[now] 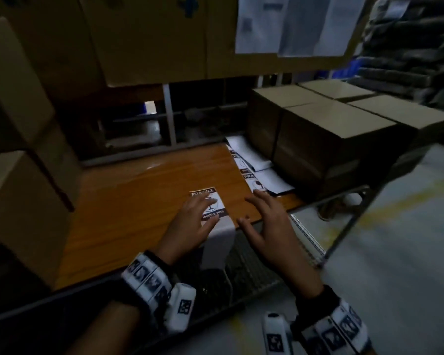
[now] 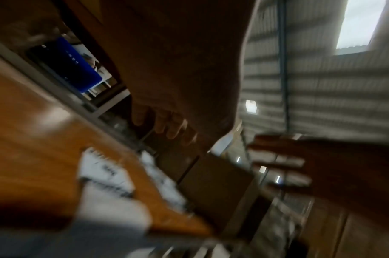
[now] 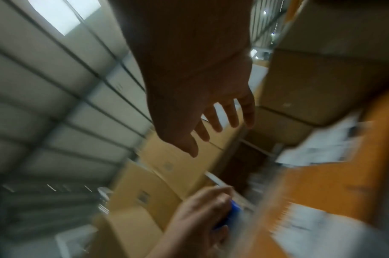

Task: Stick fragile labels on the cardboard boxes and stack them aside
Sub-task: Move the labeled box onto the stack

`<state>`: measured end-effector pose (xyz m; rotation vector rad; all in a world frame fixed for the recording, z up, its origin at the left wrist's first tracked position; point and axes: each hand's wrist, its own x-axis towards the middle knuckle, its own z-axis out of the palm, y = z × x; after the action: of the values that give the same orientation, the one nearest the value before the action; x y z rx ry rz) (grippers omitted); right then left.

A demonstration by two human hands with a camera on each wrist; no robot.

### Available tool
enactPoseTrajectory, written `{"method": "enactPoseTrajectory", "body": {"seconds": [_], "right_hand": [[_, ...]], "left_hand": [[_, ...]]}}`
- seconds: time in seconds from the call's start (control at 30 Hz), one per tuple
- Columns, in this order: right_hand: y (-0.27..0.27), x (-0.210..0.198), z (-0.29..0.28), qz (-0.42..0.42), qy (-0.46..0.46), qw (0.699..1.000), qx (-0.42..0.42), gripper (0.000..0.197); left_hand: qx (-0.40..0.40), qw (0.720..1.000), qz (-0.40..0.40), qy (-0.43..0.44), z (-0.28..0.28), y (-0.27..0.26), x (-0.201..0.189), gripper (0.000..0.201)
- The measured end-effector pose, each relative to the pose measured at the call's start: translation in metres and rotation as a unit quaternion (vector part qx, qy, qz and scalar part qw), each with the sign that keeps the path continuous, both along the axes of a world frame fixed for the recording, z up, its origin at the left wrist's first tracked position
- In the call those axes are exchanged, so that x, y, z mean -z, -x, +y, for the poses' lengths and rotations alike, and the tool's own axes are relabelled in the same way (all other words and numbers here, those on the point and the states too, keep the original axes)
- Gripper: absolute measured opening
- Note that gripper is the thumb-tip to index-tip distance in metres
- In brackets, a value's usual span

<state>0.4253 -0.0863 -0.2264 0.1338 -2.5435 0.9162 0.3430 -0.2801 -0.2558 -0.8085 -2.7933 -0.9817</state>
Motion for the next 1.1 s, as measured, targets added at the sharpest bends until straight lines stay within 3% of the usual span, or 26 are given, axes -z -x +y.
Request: {"method": "enactPoseTrajectory", "body": {"seconds": [0.13,0.23,0.5,0.67,0.8,0.97,1.1], "right_hand": [[0.034,0.045,0.018,-0.158,-0.085,0.983,-0.048,0.047],[0.068,0.081,0.026,-0.226,-0.123,0.963,-0.077,0.044],[0.153,0.123,0.059,-0.267,-0.248,0.922,-0.133,0.016],[0.210,0.123,0.076,-0.270,-0.305,0.899,-0.159,0.030],[0.257,0.110,0.090,-0.248,-0.257,0.926,-0.125,0.030],[0.306,0.095,0.114,-0.237,-0.211,0.942,-0.108,0.044],[0.334,0.086,0.128,-0.231,-0.159,0.956,-0.083,0.042]], "left_hand": [[0.007,0.975,-0.115,0.191,0.032,0.055,0.067,0.068],[0.014,0.948,-0.169,0.270,0.045,0.080,0.088,0.062],[0.002,0.932,-0.153,0.327,0.075,0.140,0.115,0.062],[-0.005,0.922,-0.154,0.354,0.093,0.198,0.115,0.074],[-0.012,0.918,-0.175,0.356,0.100,0.262,0.113,0.077],[-0.031,0.920,-0.192,0.341,0.111,0.329,0.111,0.080],[-0.068,0.934,-0.174,0.306,0.114,0.363,0.109,0.074]]}}
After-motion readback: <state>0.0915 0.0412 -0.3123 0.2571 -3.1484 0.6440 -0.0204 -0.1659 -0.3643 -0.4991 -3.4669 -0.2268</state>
